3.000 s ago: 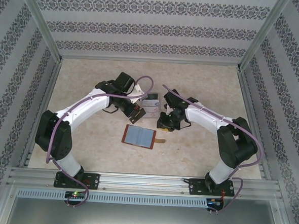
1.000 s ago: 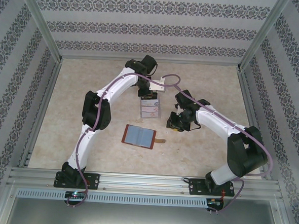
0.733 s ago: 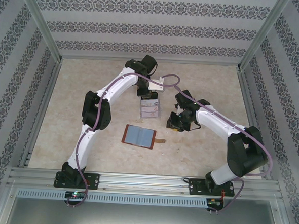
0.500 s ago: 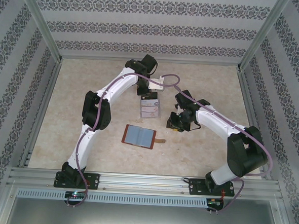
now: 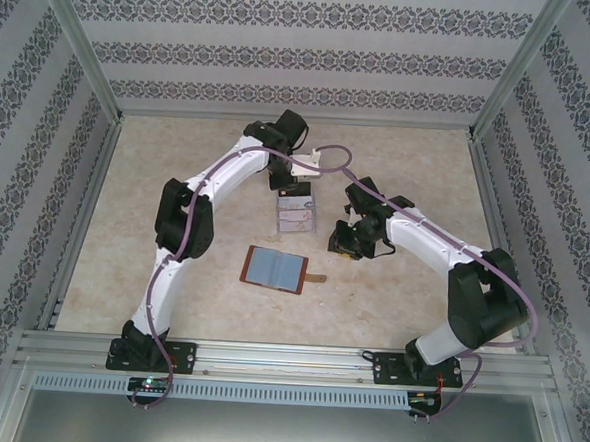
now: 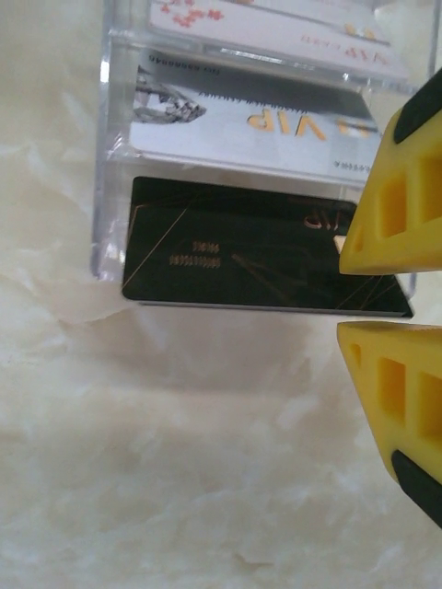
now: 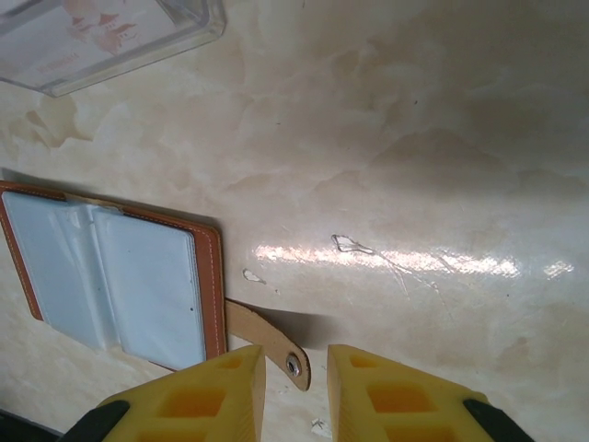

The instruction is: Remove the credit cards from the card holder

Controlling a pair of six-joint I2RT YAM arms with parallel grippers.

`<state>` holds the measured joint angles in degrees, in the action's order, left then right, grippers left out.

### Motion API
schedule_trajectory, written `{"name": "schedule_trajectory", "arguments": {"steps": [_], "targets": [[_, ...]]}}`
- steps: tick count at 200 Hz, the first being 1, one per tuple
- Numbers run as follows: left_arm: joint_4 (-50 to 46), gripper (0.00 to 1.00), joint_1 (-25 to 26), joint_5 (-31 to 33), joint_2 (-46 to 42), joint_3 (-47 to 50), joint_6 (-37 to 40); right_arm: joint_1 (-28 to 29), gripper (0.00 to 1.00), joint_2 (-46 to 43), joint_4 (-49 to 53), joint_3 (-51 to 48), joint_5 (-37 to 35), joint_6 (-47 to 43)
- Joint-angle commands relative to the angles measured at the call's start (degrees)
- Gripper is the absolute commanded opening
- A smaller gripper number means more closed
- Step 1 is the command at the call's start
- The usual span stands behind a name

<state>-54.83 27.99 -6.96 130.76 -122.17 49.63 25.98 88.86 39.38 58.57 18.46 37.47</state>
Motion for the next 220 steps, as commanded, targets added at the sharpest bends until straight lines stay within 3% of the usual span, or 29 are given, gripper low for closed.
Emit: {"name": "schedule_trajectory", "arguments": {"steps": [1,47,86,114,127,166,188,210,220], "targets": [[7.7,0.22,-0.8,0.2,-7.1,6.2,-5.0,0.0,0.26,0.7,-0.7,0.6,0.7,-0.6],[18.8,0.24,-1.4,-0.1,-16.8,21.4,-14.9,2.2,0.26,2.3,-0.9,1.8,2.0,-1.3],[26.8,0.26,-2.6,4.3,-25.4,34.9,-23.6,3.9,0.27,4.9,-1.5,2.4,2.1,-2.4],[32.8,0.57,-4.8,7.1,-31.8,45.6,-28.8,3.8,0.33,6.8,0.1,4.2,-3.9,-4.8],[35.0,0.71,-5.3,8.6,-34.4,50.3,-29.2,3.6,0.38,7.8,1.2,5.4,-7.1,-6.6],[39.4,0.99,-7.4,11.9,-40.5,60.5,-31.4,1.5,0.6,10.1,2.8,7.7,-14.1,-10.5],[41.4,1.0,-9.0,12.9,-42.9,64.3,-33.4,0.3,0.7,11.2,3.7,8.8,-17.2,-12.0],[43.6,1.0,-10.5,15.0,-44.4,67.8,-35.3,-0.9,0.97,11.5,3.8,9.3,-20.4,-13.5],[44.7,1.0,-11.2,16.4,-44.8,69.2,-36.4,-1.3,0.98,11.6,3.7,9.4,-22.2,-14.3]]}}
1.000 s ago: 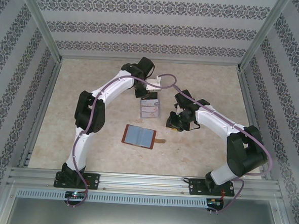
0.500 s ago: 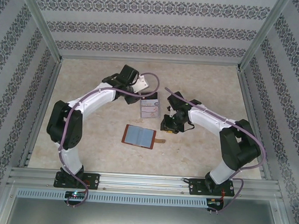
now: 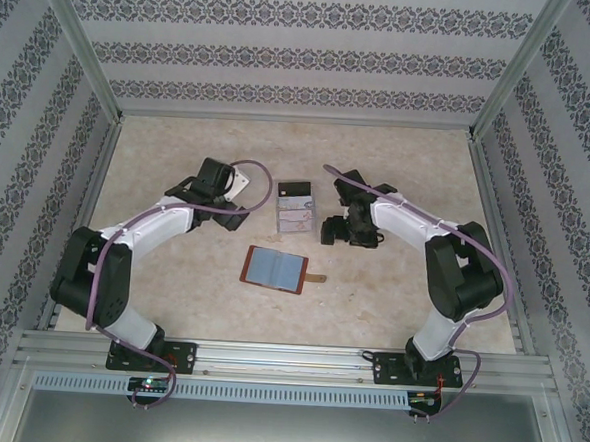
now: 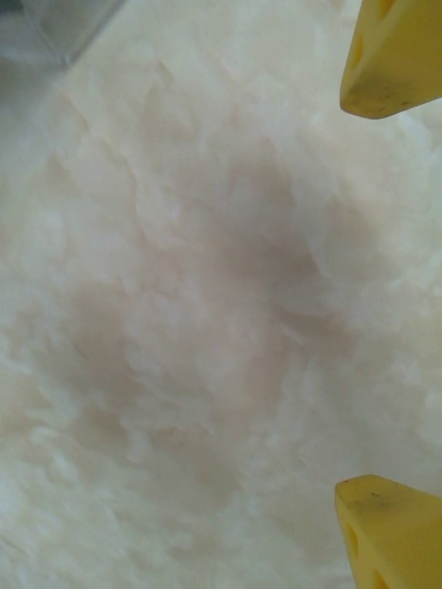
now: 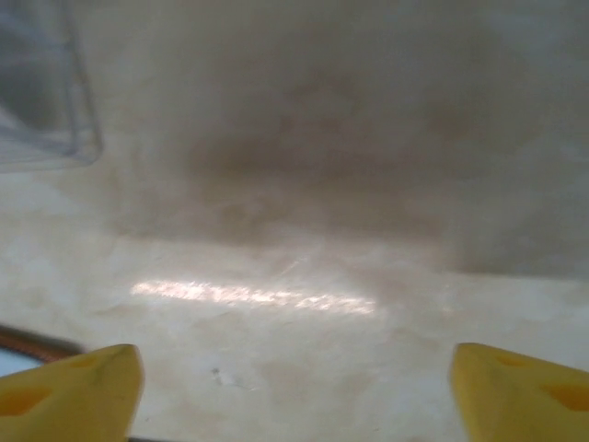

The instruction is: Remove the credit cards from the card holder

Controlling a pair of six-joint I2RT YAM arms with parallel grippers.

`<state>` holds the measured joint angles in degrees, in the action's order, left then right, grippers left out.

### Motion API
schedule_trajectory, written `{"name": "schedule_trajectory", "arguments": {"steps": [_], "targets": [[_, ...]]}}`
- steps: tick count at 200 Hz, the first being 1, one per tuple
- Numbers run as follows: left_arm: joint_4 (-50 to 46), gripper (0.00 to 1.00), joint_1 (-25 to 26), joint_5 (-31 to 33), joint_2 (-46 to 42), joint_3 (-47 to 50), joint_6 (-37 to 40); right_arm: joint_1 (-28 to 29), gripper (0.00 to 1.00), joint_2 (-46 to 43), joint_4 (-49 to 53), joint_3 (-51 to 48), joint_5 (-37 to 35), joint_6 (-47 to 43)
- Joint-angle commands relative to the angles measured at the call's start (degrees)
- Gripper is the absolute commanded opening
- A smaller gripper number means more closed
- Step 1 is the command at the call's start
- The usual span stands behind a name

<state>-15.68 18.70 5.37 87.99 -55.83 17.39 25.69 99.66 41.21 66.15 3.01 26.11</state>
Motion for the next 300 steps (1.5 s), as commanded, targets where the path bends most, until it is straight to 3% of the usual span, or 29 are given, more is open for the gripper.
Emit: {"name": "schedule_trajectory", "arguments": {"steps": [1,55,88,109,132,151,197,229,264,288,300], "targets": [[5.7,1.0,-2.0,4.3,-2.0,3.0,-4.2,-1.1,0.98,0.9,1.8,1.8,-6.9,-3.1],[12.9,1.0,-9.8,9.6,-4.5,11.3,-14.6,-5.5,0.98,0.5,-2.1,1.3,-19.5,-7.9],[24.3,1.0,-15.2,7.9,-8.2,19.7,-17.3,-8.5,0.96,-3.4,-14.9,-4.5,-24.9,-13.4],[35.7,1.0,-17.6,6.9,-9.6,26.0,-18.2,-11.5,0.96,-4.9,-18.5,-5.1,-23.9,-15.6],[47.1,1.0,-19.0,7.4,-8.5,29.9,-19.2,-12.9,0.97,-9.3,-34.1,-12.6,-23.3,-22.3],[50.9,1.0,-19.9,6.8,-6.9,29.9,-18.8,-15.1,0.98,-12.5,-45.7,-19.5,-21.4,-24.2],[48.7,1.0,-22.3,2.7,-5.6,28.1,-17.5,-20.4,0.98,-14.5,-67.0,-31.1,-17.3,-24.7],[51.9,1.0,-22.6,1.1,-7.7,31.0,-17.4,-23.1,0.98,-14.4,-77.3,-36.3,-11.2,-24.1],[54.2,1.0,-22.6,2.0,-10.1,33.7,-20.8,-24.1,0.98,-15.5,-81.7,-39.6,-5.6,-25.0],[70.1,1.0,-22.8,-3.8,-7.5,39.0,-23.2,-24.6,0.98,-14.2,-88.1,-42.6,-4.9,-24.9],[69.9,1.0,-22.7,-4.0,-5.5,38.3,-23.5,-24.6,0.98,-13.1,-92.0,-43.8,-5.6,-24.5]]}}
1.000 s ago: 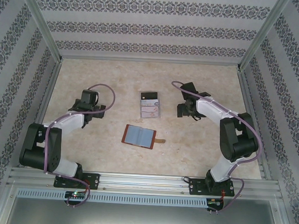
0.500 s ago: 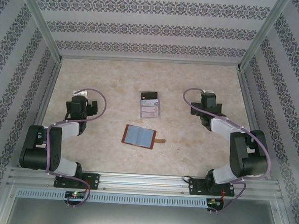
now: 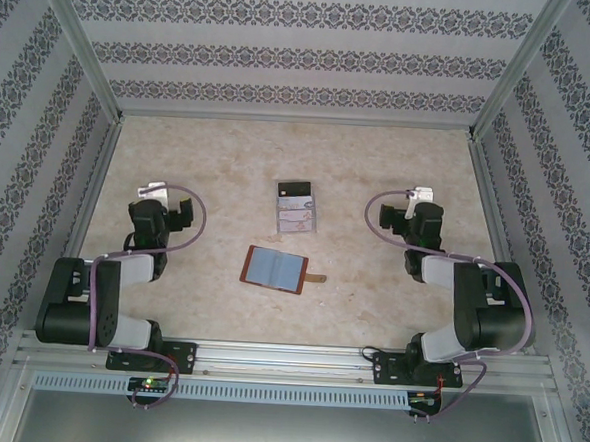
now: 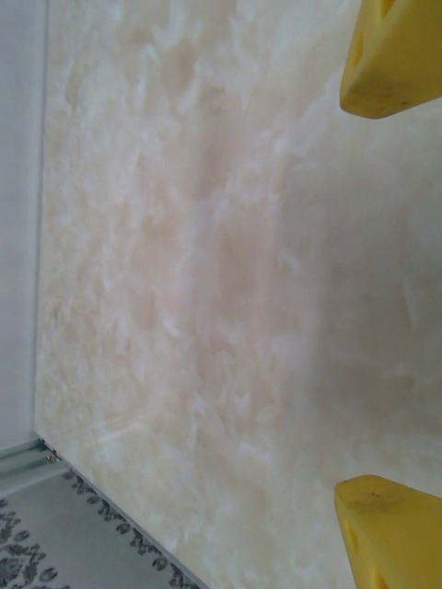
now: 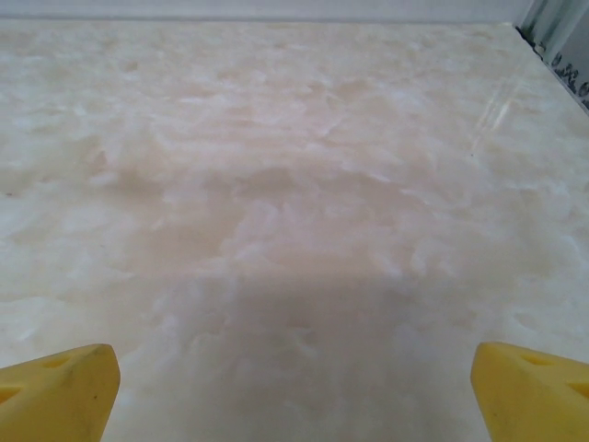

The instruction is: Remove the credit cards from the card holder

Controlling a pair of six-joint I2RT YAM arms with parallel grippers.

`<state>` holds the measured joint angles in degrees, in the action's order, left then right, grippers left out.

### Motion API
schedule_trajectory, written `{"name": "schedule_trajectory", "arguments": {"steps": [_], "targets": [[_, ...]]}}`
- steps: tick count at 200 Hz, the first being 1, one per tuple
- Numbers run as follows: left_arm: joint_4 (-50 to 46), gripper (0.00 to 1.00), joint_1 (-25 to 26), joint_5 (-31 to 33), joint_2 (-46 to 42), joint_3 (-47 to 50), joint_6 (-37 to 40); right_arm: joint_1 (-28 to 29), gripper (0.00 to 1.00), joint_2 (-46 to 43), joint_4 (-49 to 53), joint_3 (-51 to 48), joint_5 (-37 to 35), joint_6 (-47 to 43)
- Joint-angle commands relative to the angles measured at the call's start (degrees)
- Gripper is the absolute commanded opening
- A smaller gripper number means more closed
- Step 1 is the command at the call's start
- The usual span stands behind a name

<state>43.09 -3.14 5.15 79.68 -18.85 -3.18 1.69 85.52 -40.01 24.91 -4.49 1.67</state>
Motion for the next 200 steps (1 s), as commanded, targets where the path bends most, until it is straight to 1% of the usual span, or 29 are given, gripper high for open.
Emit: {"name": "schedule_trajectory", "arguments": {"steps": [1,10,22,41,47,53,57,70,86,94,100,101,108,149,180,200], "targets": [[11.2,1.0,-0.9,-3.7,3.1,1.3,-3.0,-0.6,0.98,1.1,-10.7,-2.6,1.9,-0.1],[13.2,1.0,-0.9,-3.8,4.7,1.2,-2.7,-0.6,0.98,0.6,-9.3,-2.3,1.9,-0.1],[11.8,1.0,-0.9,-6.4,4.7,0.8,-1.8,-0.6,0.98,0.9,-10.3,-2.5,1.9,-0.1],[13.8,1.0,-1.0,-9.2,7.3,0.9,-0.7,-0.6,0.98,0.9,-10.2,-2.6,1.8,-0.1],[16.8,1.0,-0.8,-9.0,9.6,1.6,-0.8,-0.6,0.98,0.8,-10.1,-2.5,1.7,-0.1],[23.8,1.0,-0.8,-8.1,12.6,2.5,-1.0,-0.6,0.98,0.7,-9.9,-2.5,1.7,-0.1],[25.4,1.0,-0.9,-8.4,12.9,2.9,-1.0,-0.6,0.98,0.7,-10.0,-2.5,1.7,-0.1],[15.3,1.0,-0.7,-7.2,9.3,1.0,-1.3,-0.6,0.98,0.7,-10.1,-2.6,1.7,-0.1],[19.6,1.0,0.3,-5.2,11.7,1.0,-0.3,-0.6,0.98,0.7,-10.0,-2.5,1.8,-0.1],[16.0,1.0,1.1,-3.6,10.7,-0.2,0.0,-0.6,0.98,0.7,-10.0,-2.5,1.8,-0.1],[12.7,1.0,2.4,-0.4,10.7,-1.7,0.4,-0.6,0.98,0.7,-10.1,-2.5,1.8,-0.1],[12.4,1.0,2.7,1.0,10.8,-2.0,0.4,-0.6,0.98,0.8,-10.0,-2.5,1.8,-0.2],[11.7,1.0,4.0,3.1,11.2,-2.8,1.6,-0.6,0.98,0.8,-10.0,-2.5,1.8,-0.1],[12.3,1.0,4.1,3.1,11.2,-2.4,1.8,-0.6,0.98,0.7,-10.1,-2.6,1.8,-0.2],[14.4,1.0,4.2,0.1,11.1,-1.3,2.8,0.3,0.98,0.9,-10.6,-2.7,1.8,-1.3],[13.1,1.0,4.2,0.1,11.2,-2.1,2.8,0.6,0.98,0.9,-10.8,-2.9,1.2,-1.3]]}}
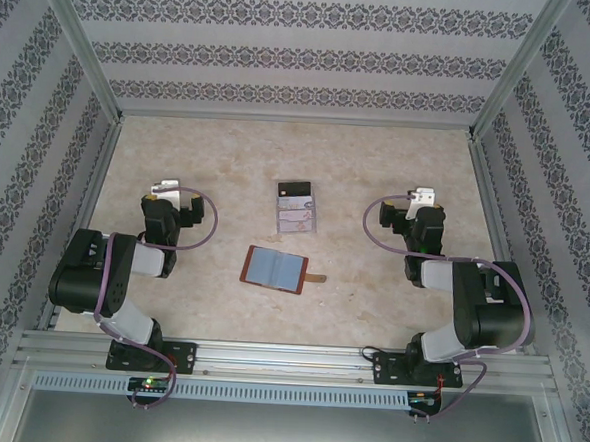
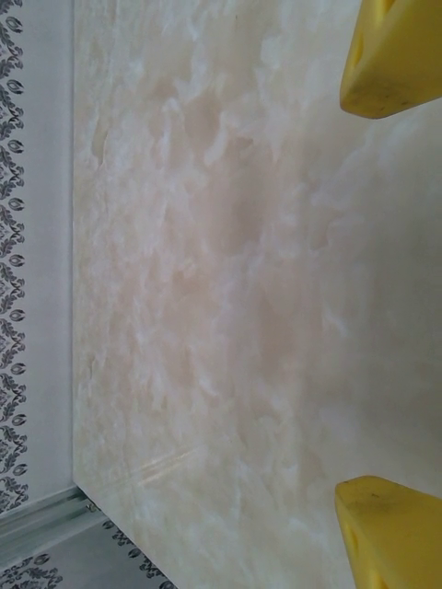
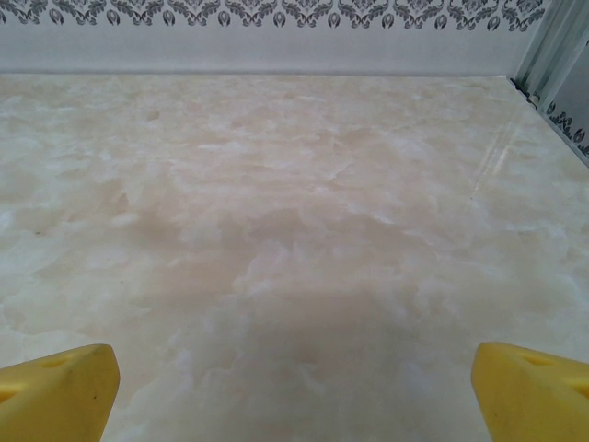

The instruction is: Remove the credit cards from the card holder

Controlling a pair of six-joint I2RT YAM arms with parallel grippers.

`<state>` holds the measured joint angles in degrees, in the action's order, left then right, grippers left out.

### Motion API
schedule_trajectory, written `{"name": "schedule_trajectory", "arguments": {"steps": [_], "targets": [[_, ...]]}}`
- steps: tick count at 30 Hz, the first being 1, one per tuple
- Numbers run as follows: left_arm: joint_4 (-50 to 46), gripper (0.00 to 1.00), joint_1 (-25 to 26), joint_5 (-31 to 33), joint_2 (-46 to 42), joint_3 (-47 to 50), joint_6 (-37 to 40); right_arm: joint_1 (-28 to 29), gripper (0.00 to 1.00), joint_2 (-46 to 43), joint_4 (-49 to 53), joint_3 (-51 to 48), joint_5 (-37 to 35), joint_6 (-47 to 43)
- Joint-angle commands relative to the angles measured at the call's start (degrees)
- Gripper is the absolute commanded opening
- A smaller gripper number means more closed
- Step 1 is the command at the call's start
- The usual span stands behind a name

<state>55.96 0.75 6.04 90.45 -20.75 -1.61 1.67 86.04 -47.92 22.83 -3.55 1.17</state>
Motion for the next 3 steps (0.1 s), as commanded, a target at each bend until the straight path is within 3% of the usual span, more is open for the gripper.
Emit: {"name": "schedule_trajectory", "arguments": {"steps": [1,3], "targets": [[0.1,1.0,0.3,-0.7,0.4,-0.2,1.2,0.6,0.98,0.4,-2.9,-0.8,0.3,-0.8],[-1.6,1.0,0.2,-0.6,0.3,-0.9,1.0,0.3,0.98,0.1,-2.9,-0.9,0.8,-0.7]]}}
